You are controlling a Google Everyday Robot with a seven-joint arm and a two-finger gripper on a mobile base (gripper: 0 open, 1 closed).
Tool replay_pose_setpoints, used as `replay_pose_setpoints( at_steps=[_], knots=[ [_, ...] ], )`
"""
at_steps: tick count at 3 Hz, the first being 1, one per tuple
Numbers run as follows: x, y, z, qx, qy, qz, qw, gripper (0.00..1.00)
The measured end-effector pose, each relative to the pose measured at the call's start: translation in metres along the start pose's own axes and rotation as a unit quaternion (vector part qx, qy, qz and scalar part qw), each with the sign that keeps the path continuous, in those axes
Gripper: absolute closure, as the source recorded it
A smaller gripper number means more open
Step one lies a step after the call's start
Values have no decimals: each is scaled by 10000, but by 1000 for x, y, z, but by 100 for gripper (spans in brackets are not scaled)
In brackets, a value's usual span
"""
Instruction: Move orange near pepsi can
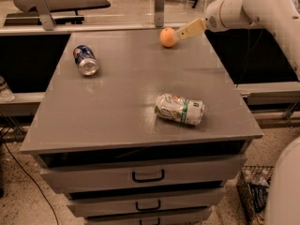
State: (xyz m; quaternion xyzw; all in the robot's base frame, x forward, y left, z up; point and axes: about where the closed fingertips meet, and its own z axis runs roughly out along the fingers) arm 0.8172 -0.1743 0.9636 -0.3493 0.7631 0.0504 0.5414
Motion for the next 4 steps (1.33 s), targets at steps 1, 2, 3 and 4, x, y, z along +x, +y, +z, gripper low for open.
replay_pose_setpoints(
  at_steps=[1,2,3,4],
  knots=[
    [6,-3,39,-116,-54,220,9997,0],
    [17,0,71,-246,58,332,9991,0],
    [26,8,92,-367,190,347,9985,0],
    [32,16,107,-496,279,352,9978,0]
  ],
)
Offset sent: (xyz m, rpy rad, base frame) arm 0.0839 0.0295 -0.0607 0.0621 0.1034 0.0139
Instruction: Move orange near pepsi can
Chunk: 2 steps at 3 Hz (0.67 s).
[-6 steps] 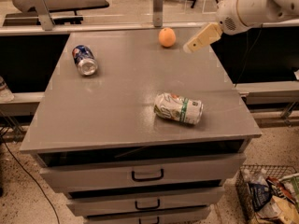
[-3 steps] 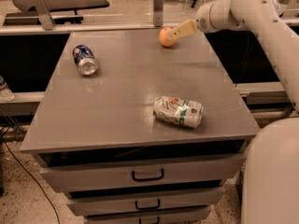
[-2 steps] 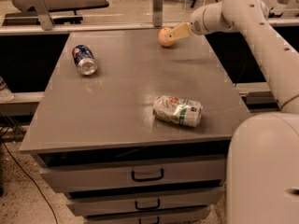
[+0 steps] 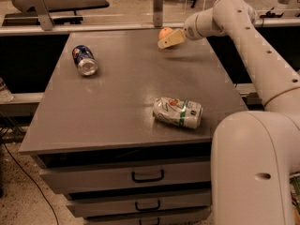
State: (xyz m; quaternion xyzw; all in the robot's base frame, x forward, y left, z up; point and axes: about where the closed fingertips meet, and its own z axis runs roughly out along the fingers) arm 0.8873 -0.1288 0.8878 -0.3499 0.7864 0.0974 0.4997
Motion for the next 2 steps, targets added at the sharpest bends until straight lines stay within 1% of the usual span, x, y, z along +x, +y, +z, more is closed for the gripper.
replay_pose_setpoints(
  at_steps=[1,2],
  knots=[
    [3,9,14,-189,13,-15,9998,23],
    [1,17,18,-369,-54,-40,9993,46]
  ],
)
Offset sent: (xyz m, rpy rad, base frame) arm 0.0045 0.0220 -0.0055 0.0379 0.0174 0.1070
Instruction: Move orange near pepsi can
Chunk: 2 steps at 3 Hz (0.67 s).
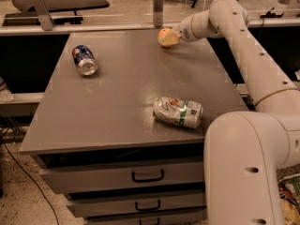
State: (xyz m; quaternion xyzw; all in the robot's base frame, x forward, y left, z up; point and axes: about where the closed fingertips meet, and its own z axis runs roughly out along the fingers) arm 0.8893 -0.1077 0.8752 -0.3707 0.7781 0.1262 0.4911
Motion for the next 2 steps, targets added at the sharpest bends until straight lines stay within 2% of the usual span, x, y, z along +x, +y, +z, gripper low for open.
replay_pose_setpoints(
  at_steps=[2],
  knots=[
    [-5,5,-12,-165,-175,-92,9997,93]
  ],
)
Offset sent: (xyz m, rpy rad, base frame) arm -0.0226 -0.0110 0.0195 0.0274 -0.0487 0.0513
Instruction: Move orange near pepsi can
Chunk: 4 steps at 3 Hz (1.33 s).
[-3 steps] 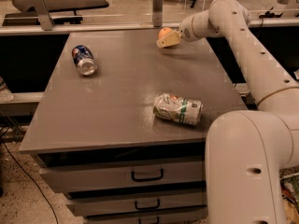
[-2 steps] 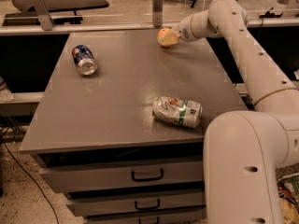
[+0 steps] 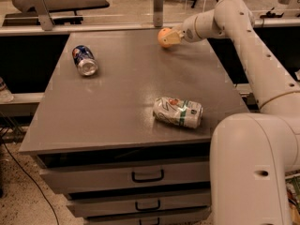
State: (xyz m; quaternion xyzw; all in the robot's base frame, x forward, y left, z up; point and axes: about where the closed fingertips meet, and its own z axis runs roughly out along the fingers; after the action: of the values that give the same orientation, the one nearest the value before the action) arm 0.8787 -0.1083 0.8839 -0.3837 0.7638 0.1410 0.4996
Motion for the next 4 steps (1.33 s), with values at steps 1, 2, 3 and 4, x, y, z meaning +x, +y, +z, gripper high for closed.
replay_pose_setpoints(
  at_steps=[1,2,3,4],
  knots=[
    [-13,-1,-24,90,-142,-266,9995,100],
    [-31,4,-56,171,-311,-591,9976,100],
    [-41,27,-92,-11,-376,-948,9948,100],
    [-41,28,-92,-12,-376,-948,9948,100]
  ],
)
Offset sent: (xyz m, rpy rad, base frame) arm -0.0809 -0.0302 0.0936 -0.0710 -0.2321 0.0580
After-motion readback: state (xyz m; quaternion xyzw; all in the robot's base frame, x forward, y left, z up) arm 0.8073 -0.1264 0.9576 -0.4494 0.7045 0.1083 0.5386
